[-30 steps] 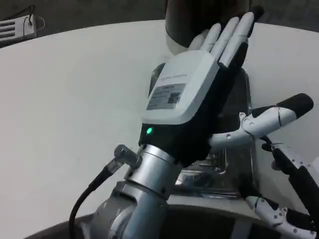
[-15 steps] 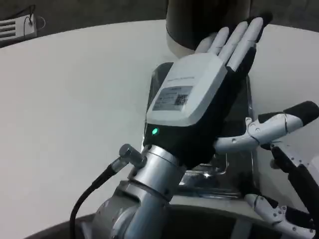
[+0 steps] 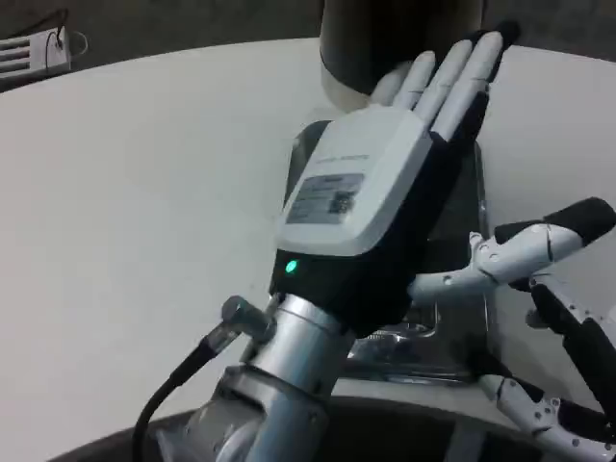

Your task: Grasp the cup under the faucet to collect the drink, then remove the cup.

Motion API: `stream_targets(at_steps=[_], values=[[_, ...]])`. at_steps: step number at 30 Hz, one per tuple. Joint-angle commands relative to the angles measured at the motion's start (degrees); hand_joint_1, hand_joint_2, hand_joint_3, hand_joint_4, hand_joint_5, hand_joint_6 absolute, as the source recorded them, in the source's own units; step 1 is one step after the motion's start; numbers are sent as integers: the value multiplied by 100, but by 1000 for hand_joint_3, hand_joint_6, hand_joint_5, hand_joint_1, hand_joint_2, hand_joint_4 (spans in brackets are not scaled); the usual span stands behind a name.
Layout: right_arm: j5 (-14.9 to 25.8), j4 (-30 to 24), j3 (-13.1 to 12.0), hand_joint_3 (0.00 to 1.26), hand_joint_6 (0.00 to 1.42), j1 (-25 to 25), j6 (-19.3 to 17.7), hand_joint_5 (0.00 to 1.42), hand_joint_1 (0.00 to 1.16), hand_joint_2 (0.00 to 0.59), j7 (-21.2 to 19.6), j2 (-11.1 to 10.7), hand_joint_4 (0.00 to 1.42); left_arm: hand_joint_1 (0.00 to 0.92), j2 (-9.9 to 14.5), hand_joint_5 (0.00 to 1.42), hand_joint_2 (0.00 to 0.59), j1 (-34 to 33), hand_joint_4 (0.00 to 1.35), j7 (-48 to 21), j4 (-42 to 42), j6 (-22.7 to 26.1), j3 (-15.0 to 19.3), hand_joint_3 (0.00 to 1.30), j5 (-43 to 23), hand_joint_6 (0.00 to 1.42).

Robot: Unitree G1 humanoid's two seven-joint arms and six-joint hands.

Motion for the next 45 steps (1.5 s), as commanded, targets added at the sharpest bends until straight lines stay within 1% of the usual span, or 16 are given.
stream_targets(at_steps=[1, 3, 4, 8, 13, 15, 21, 25, 27, 34, 36, 45], values=[[112, 71, -20, 56, 321, 19, -18, 163, 326, 374, 39, -43, 87, 0, -26, 0, 155, 429, 0, 604, -405, -299, 219, 0, 23, 0], [160, 107, -20, 56, 321, 6, -43, 166, 326, 373, 44, -56, 87, 0, 10, 0, 155, 718, 0, 823, -634, -349, 399, 0, 89, 0], [181, 124, -21, 49, 321, -2, -57, 169, 329, 363, 44, -62, 87, 0, 32, 0, 155, 887, 0, 891, -766, -351, 505, 0, 116, 0], [295, 218, -15, 44, 321, -36, -216, 159, 364, 341, -1, -105, 84, 0, 108, 0, 155, 1420, 0, 918, -1079, -341, 771, 0, 200, 0], [431, 365, 53, 28, 322, -151, -296, 157, 409, 319, 29, -126, 67, 0, 158, 0, 155, 2071, 0, 937, -1283, -378, 960, 0, 371, 0], [459, 444, 84, 25, 322, -215, -302, 147, 412, 306, 37, -128, 64, 0, 219, 0, 153, 2531, 0, 982, -1374, -404, 1069, 0, 399, 0], [583, 650, 133, 6, 304, -369, -277, 134, 432, 290, 61, -117, 44, 0, 345, 0, 147, 3526, 0, 1186, -1457, -568, 1363, 0, 386, 0], [644, 757, 154, 1, 291, -453, -293, 120, 450, 281, 61, -119, 33, 0, 404, 0, 146, 3939, 0, 1350, -1385, -739, 1516, 0, 365, 0], [653, 805, 176, 0, 287, -514, -289, 120, 463, 285, 57, -106, 24, 0, 479, 0, 146, 4145, 0, 1454, -1258, -852, 1561, 0, 382, 0], [730, 1013, 308, 0, 287, -828, -244, 114, 487, 275, 36, -35, 22, 0, 641, 0, 146, 4358, 0, 1619, -836, -1039, 1660, 0, 403, 0], [737, 1093, 359, 0, 282, -940, -221, 109, 500, 263, 31, 5, 21, 0, 658, 0, 146, 4343, 0, 1639, -752, -1066, 1662, 0, 394, 0], [702, 1402, 552, 0, 268, -1352, -153, 109, 519, 253, 2, 180, 21, 0, 656, 0, 154, 4322, 0, 1667, -481, -1115, 1581, 0, 413, 0]])
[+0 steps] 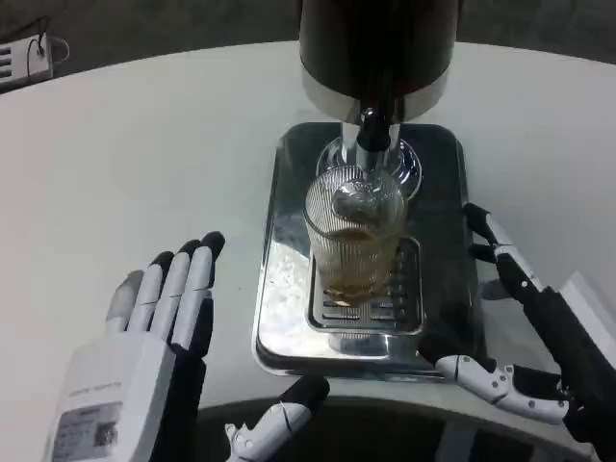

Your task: Grasp the cup under the faucet to collect the drink, then remove the cup.

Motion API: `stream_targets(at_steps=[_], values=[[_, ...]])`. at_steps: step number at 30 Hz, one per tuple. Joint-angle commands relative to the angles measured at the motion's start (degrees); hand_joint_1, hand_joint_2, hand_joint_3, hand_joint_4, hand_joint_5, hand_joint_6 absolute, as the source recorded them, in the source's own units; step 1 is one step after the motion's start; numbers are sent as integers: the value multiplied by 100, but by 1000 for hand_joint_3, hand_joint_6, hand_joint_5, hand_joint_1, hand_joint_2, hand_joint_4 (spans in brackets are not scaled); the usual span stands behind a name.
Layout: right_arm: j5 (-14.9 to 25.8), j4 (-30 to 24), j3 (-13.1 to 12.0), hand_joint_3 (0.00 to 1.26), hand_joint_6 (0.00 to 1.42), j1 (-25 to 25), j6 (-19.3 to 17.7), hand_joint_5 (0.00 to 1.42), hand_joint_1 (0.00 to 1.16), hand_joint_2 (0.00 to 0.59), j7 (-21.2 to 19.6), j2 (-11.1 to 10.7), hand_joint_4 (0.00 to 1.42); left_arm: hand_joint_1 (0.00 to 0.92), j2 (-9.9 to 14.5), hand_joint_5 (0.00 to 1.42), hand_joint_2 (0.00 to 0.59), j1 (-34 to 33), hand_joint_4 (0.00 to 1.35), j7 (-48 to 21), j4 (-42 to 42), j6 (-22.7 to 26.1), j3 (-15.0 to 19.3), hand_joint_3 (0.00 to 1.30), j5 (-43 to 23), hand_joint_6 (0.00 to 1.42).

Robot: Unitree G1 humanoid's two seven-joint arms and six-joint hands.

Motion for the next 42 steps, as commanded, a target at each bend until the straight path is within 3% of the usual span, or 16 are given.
stream_targets(at_steps=[1, 25, 42], values=[[16, 196, 114, 0, 268, -214, 55, 109, 520, 253, -40, 107, 21, 0, 35, 0, 154, 39, 0, 82, 149, -55, -57, 0, 24, 0], [76, 1131, 351, 0, 261, -1314, 168, 109, 604, 230, -212, 528, 22, 0, 38, 0, 156, 228, 0, -101, -100, 59, 8, 0, 38, 0], [42, 1953, 559, 0, 267, -1968, 206, 111, 612, 230, -310, 580, 39, 0, 3, 0, 162, 377, 0, -125, -262, 95, 60, 0, 66, 0]])
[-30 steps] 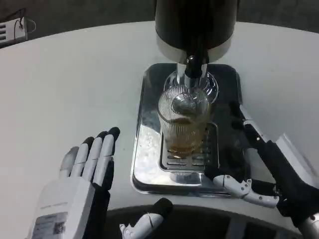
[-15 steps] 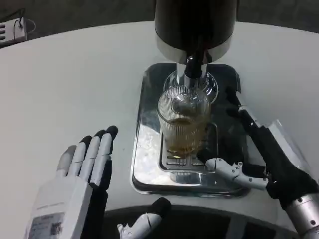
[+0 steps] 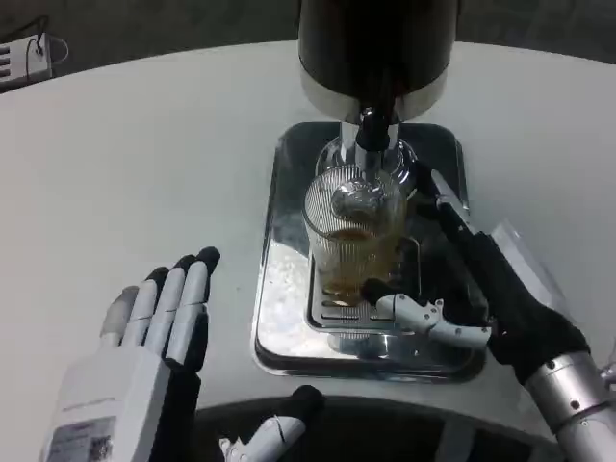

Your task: Grasp the cup under the faucet to collect the drink, then remove the cup.

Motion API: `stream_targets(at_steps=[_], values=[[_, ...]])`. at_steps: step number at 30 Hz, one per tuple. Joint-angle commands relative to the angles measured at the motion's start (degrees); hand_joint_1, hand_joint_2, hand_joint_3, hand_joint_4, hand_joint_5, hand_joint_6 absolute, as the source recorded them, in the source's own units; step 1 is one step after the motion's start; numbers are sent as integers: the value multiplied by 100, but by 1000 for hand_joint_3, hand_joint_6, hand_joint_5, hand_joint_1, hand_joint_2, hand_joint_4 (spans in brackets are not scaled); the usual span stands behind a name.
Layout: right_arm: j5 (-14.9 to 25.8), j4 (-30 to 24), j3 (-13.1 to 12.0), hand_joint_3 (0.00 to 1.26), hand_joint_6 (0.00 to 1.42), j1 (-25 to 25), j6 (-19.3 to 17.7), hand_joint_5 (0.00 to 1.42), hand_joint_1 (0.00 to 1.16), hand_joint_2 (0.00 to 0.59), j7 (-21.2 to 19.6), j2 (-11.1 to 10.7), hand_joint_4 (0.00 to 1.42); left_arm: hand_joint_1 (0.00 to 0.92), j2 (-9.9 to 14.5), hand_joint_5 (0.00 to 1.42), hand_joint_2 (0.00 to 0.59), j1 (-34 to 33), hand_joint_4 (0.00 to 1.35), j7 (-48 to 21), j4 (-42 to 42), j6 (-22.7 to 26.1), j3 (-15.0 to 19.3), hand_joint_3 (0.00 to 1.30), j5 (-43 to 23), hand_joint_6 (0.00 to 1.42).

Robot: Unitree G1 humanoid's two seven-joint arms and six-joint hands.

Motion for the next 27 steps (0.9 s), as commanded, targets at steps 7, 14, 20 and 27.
stream_targets(at_steps=[7, 14, 20, 27], values=[[74, 421, 98, 0, 267, -353, -16, 118, 616, 226, -129, 148, 43, 0, 10, 0, 162, 107, 0, -153, -151, 75, 117, 0, 7, 0], [79, 412, 222, 0, 280, -360, -63, 134, 625, 221, -111, 219, 63, 0, 4, 0, 162, 137, 0, -166, -182, 89, 149, 0, -13, 0], [79, 453, 311, 0, 286, -392, -71, 142, 626, 221, -125, 248, 69, 0, -8, 1, 162, 177, 0, -163, -208, 103, 171, 0, -28, 0], [91, 632, 389, 0, 287, -573, -29, 144, 627, 221, -154, 328, 73, 0, -17, 1, 162, 254, 0, -177, -270, 111, 236, 0, -49, 0]])
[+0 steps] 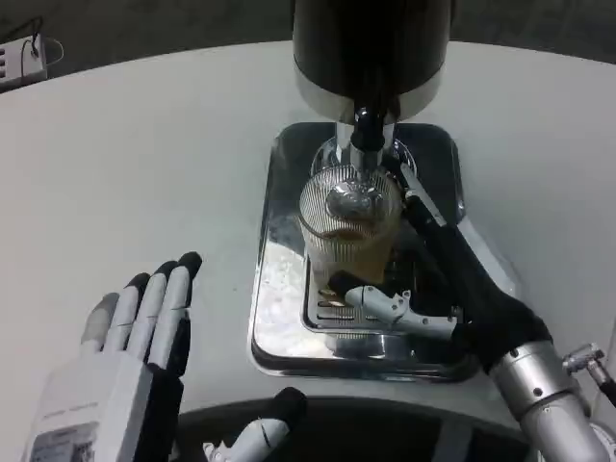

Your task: Grasp the cup under the faucet to collect the drink, then remove the cup.

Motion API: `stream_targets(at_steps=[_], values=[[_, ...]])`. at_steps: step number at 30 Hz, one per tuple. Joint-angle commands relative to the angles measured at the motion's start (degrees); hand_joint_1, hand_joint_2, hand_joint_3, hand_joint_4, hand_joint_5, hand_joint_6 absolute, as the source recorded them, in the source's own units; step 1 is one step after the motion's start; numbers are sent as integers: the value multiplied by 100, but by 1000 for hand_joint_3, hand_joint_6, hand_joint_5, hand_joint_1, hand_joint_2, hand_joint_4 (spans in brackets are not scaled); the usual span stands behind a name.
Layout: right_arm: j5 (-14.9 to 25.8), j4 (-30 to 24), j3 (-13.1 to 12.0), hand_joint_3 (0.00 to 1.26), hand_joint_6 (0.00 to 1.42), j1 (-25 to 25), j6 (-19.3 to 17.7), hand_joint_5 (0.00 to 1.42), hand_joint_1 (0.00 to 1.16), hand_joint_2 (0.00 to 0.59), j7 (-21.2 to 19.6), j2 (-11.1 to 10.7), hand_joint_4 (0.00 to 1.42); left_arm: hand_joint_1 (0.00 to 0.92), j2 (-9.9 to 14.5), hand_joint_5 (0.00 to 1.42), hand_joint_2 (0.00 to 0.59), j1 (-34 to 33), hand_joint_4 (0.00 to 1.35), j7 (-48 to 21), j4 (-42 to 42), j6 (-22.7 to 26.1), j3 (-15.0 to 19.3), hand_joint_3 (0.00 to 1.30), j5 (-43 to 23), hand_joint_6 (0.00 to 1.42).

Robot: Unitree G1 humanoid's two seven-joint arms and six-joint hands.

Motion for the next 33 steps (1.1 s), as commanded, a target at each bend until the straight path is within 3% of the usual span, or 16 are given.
stream_targets(at_steps=[1, 14, 24, 33], values=[[60, 230, 81, 0, 290, -198, -33, 144, 627, 221, 2, 105, 73, 0, -2, 1, 162, 86, 0, -81, -130, 49, 87, 0, -37, 0], [55, 568, 147, 0, 290, -564, 10, 145, 633, 216, -146, 306, 74, 0, -29, 1, 157, 201, 0, -199, -311, 49, 243, 0, -58, 0], [-66, 663, 270, 0, 287, -626, 138, 159, 729, 176, -202, 407, 96, 0, -92, 1, 161, 285, 0, -190, -339, 53, 281, 0, -87, 0], [-111, 719, 354, 49, 343, -666, 280, 236, 773, 181, -318, 505, 190, 0, -149, 8, 167, 311, 0, -194, -355, 61, 329, 0, -95, 0]])
